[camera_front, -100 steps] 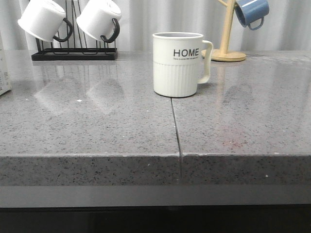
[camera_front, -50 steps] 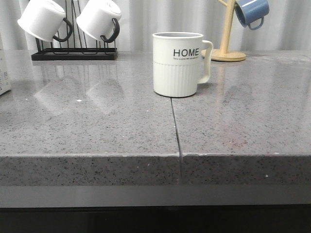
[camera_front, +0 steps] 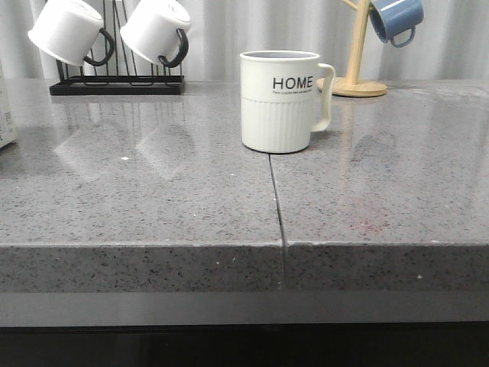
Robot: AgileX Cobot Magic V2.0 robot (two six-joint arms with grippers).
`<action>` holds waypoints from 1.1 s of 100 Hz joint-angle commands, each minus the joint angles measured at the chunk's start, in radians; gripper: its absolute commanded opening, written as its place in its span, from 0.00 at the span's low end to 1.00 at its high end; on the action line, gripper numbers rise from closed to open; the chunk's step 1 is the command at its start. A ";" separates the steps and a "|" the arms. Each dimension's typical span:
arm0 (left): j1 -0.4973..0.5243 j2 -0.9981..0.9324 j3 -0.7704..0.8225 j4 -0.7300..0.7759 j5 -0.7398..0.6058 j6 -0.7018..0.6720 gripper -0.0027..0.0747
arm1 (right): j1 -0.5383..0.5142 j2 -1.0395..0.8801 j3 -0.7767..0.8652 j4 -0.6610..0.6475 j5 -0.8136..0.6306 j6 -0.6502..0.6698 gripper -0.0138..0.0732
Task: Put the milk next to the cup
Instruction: 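Carry the milk carton with the left gripper beside the HOME mug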
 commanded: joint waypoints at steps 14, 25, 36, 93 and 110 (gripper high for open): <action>-0.031 -0.064 -0.035 -0.008 -0.111 -0.007 0.55 | -0.007 0.012 -0.025 -0.013 -0.067 0.001 0.09; -0.105 -0.084 -0.040 -0.008 -0.169 -0.007 0.55 | -0.007 0.012 -0.025 -0.013 -0.067 0.001 0.09; -0.190 -0.066 -0.079 -0.039 -0.171 -0.007 0.55 | -0.007 0.012 -0.025 -0.013 -0.067 0.001 0.09; -0.486 0.271 -0.343 -0.094 -0.175 0.000 0.55 | -0.007 0.012 -0.025 -0.013 -0.067 0.001 0.09; -0.517 0.332 -0.366 -0.096 -0.199 0.000 0.55 | -0.007 0.012 -0.025 -0.013 -0.067 0.001 0.09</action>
